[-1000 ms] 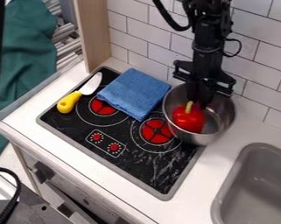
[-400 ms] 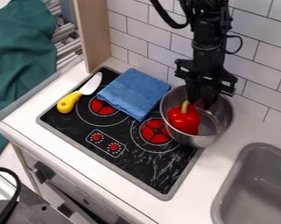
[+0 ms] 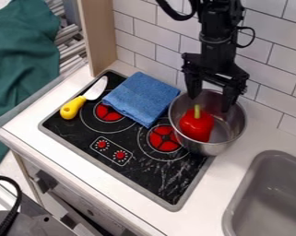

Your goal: Moved the red bell pepper to the blue cloth

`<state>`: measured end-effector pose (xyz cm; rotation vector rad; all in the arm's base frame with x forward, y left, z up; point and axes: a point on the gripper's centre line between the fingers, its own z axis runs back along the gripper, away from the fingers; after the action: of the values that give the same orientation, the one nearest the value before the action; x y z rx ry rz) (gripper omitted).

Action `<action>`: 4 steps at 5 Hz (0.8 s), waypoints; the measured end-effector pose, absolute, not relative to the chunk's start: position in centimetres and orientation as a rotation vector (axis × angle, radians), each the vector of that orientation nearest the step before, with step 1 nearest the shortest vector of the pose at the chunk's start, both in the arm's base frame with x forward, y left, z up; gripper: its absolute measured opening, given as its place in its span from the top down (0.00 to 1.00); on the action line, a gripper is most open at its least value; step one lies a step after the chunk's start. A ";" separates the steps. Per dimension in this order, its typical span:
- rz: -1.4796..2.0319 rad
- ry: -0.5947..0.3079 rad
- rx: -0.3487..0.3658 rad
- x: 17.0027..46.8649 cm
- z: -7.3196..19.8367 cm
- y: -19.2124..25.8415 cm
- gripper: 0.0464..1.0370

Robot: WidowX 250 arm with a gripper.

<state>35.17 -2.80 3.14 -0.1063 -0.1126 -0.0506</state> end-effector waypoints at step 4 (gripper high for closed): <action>-0.030 -0.064 -0.101 32.7 2.3 -0.6 0.08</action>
<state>32.70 -0.63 2.29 -0.1007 -0.0644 -0.0296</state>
